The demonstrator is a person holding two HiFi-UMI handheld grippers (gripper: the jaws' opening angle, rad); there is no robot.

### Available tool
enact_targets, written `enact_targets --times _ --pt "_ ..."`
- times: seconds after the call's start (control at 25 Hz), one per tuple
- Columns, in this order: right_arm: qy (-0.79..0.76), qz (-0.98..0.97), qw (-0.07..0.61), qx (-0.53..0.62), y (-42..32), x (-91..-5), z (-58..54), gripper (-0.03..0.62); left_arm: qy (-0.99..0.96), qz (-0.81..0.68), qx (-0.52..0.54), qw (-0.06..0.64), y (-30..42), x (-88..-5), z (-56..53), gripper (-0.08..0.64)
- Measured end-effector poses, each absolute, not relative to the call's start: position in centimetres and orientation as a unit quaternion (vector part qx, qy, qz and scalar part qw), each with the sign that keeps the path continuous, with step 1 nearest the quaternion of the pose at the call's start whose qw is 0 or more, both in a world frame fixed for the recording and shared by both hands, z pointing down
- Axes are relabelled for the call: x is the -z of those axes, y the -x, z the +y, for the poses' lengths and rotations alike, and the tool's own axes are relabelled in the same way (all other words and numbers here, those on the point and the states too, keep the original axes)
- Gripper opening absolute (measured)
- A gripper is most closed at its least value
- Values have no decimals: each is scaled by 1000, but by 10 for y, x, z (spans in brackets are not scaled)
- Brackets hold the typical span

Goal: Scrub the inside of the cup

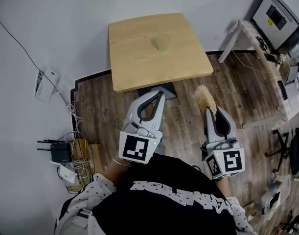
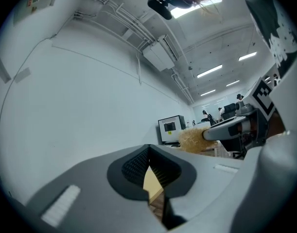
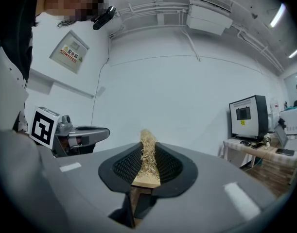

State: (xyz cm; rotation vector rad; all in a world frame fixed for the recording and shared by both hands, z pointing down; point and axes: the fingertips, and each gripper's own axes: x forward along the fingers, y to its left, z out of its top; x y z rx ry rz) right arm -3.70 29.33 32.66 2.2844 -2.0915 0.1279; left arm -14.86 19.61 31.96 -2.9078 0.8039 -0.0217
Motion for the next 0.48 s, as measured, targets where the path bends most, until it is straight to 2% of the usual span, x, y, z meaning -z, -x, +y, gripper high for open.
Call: enact_targets --times 0.48 --pt "-729 -683 37 -30 33 -323 188 87 958 282 5 45 150 -333 96 2"
